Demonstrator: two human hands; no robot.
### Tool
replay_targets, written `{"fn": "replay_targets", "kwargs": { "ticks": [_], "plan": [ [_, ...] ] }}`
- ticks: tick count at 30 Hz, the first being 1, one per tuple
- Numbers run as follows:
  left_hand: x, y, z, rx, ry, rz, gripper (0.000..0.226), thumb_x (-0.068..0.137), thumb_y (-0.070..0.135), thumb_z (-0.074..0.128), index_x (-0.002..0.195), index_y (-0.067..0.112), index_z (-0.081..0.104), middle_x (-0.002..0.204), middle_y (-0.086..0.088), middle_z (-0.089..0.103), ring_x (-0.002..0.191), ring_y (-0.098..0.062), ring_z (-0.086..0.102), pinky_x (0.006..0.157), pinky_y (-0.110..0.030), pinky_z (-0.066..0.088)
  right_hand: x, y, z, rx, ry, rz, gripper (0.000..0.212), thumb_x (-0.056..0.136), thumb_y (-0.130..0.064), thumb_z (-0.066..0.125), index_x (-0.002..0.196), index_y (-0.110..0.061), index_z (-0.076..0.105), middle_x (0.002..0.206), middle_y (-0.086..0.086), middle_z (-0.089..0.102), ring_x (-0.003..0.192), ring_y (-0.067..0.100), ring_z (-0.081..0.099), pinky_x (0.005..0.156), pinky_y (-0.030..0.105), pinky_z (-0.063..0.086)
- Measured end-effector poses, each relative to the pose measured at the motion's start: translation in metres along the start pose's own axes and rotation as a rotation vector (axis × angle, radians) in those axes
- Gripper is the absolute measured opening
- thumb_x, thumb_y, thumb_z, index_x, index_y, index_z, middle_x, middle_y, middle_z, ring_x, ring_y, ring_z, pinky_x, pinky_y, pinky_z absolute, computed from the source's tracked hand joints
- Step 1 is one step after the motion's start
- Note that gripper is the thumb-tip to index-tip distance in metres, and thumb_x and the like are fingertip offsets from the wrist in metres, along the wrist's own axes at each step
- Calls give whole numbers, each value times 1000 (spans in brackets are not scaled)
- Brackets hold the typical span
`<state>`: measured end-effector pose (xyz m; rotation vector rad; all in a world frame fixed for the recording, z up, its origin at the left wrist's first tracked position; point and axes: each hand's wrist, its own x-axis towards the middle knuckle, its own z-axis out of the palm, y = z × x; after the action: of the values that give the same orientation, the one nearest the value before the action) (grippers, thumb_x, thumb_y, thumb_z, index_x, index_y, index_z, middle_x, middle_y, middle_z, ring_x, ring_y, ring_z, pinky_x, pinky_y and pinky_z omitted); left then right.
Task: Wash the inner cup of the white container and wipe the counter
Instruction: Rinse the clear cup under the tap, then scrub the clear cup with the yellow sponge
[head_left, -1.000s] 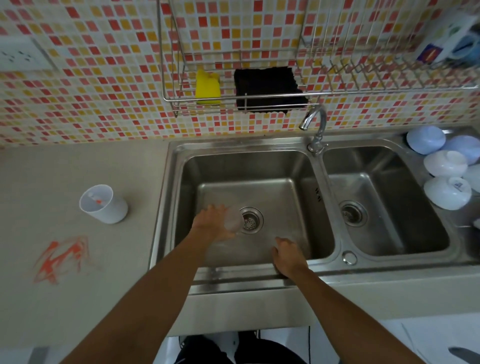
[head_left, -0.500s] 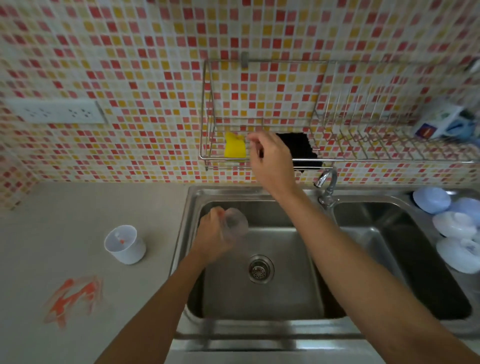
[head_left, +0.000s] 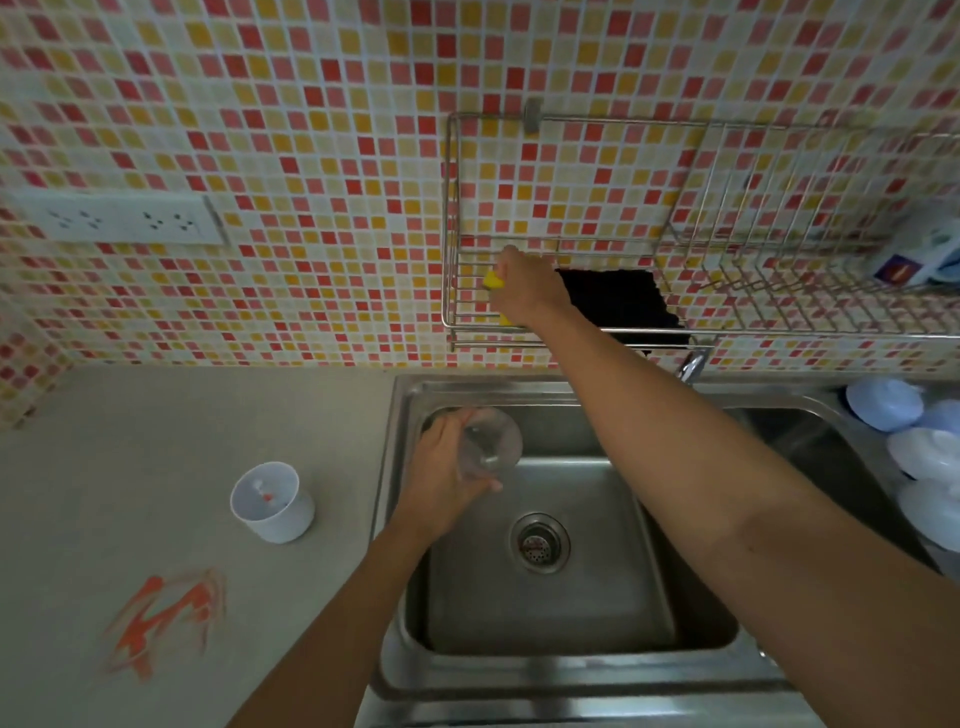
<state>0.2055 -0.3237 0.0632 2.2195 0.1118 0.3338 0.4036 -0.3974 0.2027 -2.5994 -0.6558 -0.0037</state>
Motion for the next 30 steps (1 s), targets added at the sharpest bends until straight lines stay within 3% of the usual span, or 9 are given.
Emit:
{"fn": "replay_targets", "kwargs": {
  "ticks": [3,5,8,13,16,23,25,27,30],
  "plan": [
    [1,-1,0,42,-14,-14,89,60,33,88,134,23,41,135,9,46,125,-10,43,104,-32,43,-15,1,-14,327,192,2,16,88,-17,58,101,-16,51,95,2,56,79,19,54,59,29,43],
    [1,-3,5,84,-50,-17,90,61,36,87,136,25,39,137,8,45,128,-11,40,105,-33,42,-45,6,-27,520,342,-92,21,87,-13,59,108,-15,60,99,2,62,80,11,57,65,16,46],
    [4,3,11,123,-65,-17,83,65,31,84,135,26,40,139,6,43,129,-13,38,105,-34,40,-109,27,-31,578,493,-224,24,85,-10,60,107,-14,68,105,-3,65,95,8,59,82,17,46],
    [16,16,25,322,-46,36,75,67,29,77,133,13,46,133,-6,53,123,-26,48,103,-32,33,-175,90,18,319,249,-344,22,85,-10,68,103,-23,73,104,-8,67,99,10,56,91,24,43],
    [22,27,38,348,-62,44,76,69,22,78,136,9,44,136,-9,51,126,-29,43,104,-30,30,-178,117,44,184,112,-439,23,84,-12,70,104,-25,73,106,-10,68,96,12,53,89,15,38],
    [36,41,57,431,-112,50,73,73,33,76,135,15,43,136,-4,49,124,-27,41,97,-34,39,-166,151,61,-117,114,-576,36,70,1,74,99,-20,73,108,-7,71,100,18,60,79,34,51],
    [39,44,63,471,-122,48,72,73,35,75,135,17,43,136,-2,48,125,-25,39,93,-35,45,-174,151,62,-43,130,-507,36,69,3,73,97,-19,74,103,-7,72,98,11,58,82,25,50],
    [43,44,70,494,-128,49,73,72,31,76,136,19,43,137,0,48,126,-23,38,94,-35,48,-182,143,60,193,125,-319,26,76,2,70,94,-17,76,93,-7,72,90,5,56,78,1,38],
    [46,44,76,477,-134,46,76,69,23,78,136,18,43,137,0,48,128,-23,37,94,-35,48,-182,143,63,538,8,-73,20,84,-3,67,97,-15,76,91,-1,73,79,-10,58,68,-1,36]
  ]
}}
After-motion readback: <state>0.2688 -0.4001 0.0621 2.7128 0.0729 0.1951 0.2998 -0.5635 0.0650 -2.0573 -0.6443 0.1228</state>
